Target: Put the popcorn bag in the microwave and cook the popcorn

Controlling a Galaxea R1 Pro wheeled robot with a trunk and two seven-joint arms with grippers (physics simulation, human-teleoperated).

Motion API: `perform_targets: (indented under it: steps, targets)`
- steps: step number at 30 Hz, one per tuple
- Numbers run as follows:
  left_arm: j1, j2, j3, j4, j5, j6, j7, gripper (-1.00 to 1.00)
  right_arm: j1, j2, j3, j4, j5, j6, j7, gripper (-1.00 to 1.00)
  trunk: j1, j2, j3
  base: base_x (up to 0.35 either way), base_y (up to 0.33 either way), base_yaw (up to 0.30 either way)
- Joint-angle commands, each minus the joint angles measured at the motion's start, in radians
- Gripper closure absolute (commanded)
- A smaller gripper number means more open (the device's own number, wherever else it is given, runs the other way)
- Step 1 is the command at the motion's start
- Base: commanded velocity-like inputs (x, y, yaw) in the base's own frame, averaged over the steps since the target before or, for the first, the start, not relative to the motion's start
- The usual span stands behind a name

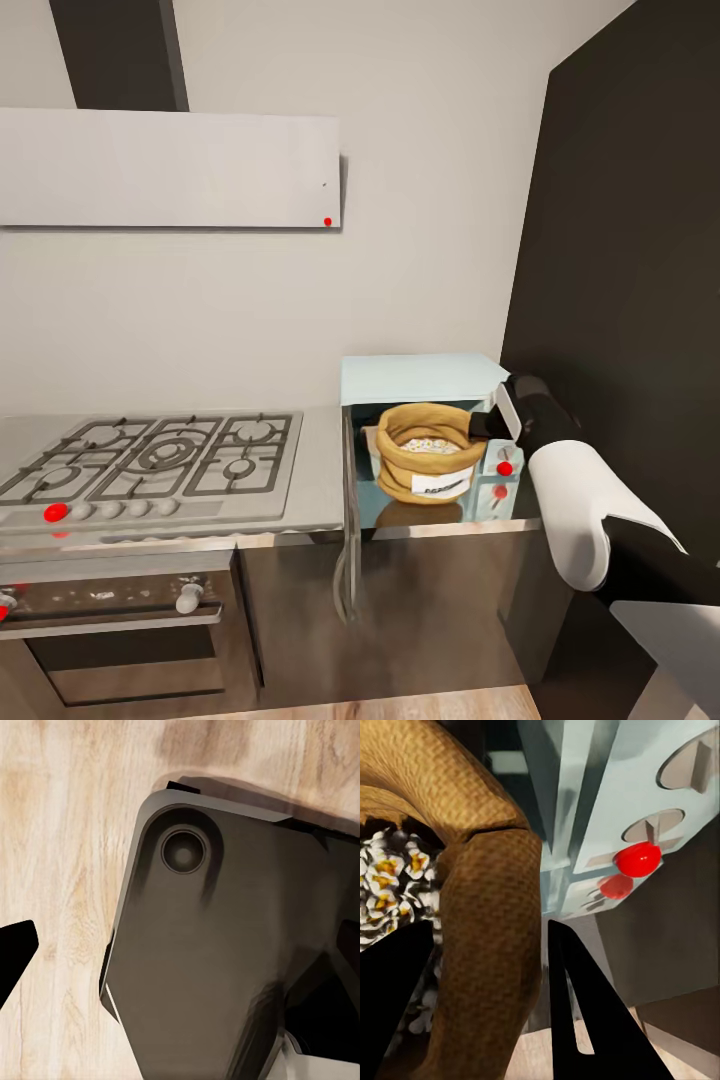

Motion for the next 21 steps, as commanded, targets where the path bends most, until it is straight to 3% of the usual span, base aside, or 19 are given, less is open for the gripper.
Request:
perform_targets:
  steps: [1, 11, 21]
  targets:
    - [0.0, 0.0, 0.007, -0.001, 0.0, -0.001, 0.0, -1.0, -0.001, 0.001, -0.007, -0.001, 0.0, 0.002, -0.006, 1.0, 0.0, -0.001, -0.001, 0.0, 0.0, 0.0]
    - [0.0, 0.0, 0.007, -0.001, -0.001, -0.002, 0.0, -1.0, -0.001, 0.003, -0.007, 0.0, 0.002, 0.002, -0.008, 1.0, 0.0, -0.001, -0.001, 0.002, 0.0, 0.0]
    - [0.0, 0.0, 0.007, -0.001, 0.0, -0.001, 0.0, -1.0, -0.001, 0.003, -0.007, 0.005, 0.003, 0.002, -0.007, 1.0, 0.0, -0.001, -0.001, 0.293, 0.0, 0.0]
